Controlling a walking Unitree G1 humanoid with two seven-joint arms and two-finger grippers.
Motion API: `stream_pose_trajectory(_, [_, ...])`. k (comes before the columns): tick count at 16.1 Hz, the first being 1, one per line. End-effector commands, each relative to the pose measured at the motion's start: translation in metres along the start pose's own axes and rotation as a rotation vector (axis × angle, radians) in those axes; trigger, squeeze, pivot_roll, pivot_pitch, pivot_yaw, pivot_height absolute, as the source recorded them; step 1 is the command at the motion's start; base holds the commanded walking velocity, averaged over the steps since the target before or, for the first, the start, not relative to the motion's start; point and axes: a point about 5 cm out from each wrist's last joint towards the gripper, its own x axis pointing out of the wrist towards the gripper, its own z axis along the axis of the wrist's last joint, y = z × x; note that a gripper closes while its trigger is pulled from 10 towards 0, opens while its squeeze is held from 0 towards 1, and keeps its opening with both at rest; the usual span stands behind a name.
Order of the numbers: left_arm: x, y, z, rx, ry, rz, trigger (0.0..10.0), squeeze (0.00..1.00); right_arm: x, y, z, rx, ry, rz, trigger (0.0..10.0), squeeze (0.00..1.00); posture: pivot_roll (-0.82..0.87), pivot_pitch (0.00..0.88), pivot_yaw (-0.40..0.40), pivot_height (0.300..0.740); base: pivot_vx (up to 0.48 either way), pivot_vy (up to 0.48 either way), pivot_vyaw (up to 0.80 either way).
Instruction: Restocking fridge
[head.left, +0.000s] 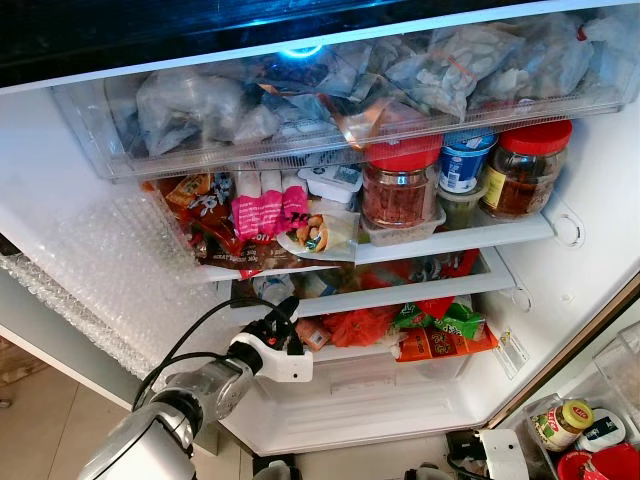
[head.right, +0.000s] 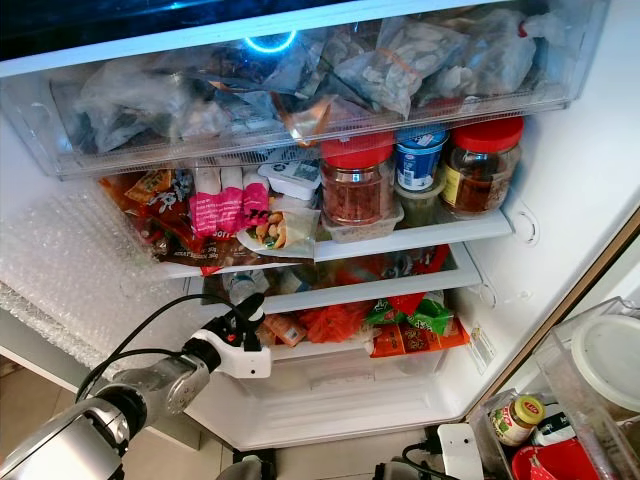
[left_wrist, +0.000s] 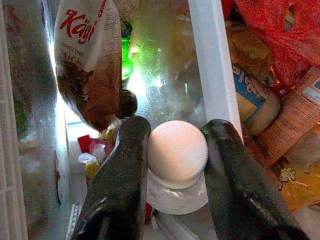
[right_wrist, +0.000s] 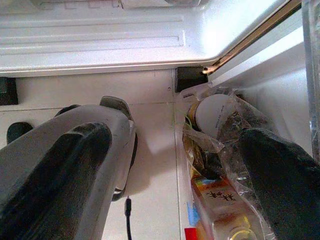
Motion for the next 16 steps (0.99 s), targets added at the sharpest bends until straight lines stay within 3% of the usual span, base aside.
stream_pose_trajectory(1, [-0.003,-0.004,-0.005,0.013,0.03,-0.041,10.0,0.0,-0.002,0.004,-0.016,0.012,0.057,0.009,10.0,0.0,-0.06,0.087,0.101,0.665,0.0,0.0,0.0])
stream_pose_trajectory(2, [-0.003,-0.005,-0.006,0.014,0.049,-0.044,10.0,0.0,-0.002,0.004,-0.016,0.013,0.057,0.01,10.0,0.0,-0.06,0.087,0.101,0.665,0.0,0.0,0.0])
stream_pose_trajectory(3, [-0.004,-0.005,-0.008,0.012,0.073,-0.047,10.0,0.18,-0.002,0.004,-0.016,0.012,0.056,0.011,10.0,0.0,-0.06,0.09,0.1,0.665,0.0,0.0,0.0])
stream_pose_trajectory(4, [-0.004,-0.006,-0.01,0.005,0.093,-0.049,10.0,0.45,-0.002,0.004,-0.016,0.011,0.056,0.012,10.0,0.0,-0.06,0.091,0.099,0.665,0.0,0.0,0.0])
stream_pose_trajectory(12, [-0.004,0.009,-0.029,-0.014,0.186,-0.019,10.0,0.46,-0.002,0.005,-0.015,0.01,0.057,0.011,10.0,0.0,-0.07,0.094,0.102,0.665,0.0,0.0,0.0])
stream_pose_trajectory(13, [-0.004,0.01,-0.03,-0.023,0.19,-0.018,10.0,0.83,-0.002,0.005,-0.015,0.01,0.057,0.011,10.0,0.0,-0.07,0.094,0.102,0.665,0.0,0.0,0.0])
stream_pose_trajectory(14, [-0.004,0.01,-0.03,-0.024,0.189,-0.016,10.0,1.0,-0.002,0.005,-0.015,0.009,0.058,0.011,10.0,0.0,-0.07,0.094,0.102,0.665,0.0,0.0,0.0])
stream_pose_trajectory(16, [-0.003,0.013,-0.031,-0.029,0.191,-0.012,10.0,1.0,-0.002,0.005,-0.015,0.009,0.058,0.011,10.0,0.0,-0.06,0.095,0.102,0.665,0.0,0.0,0.0])
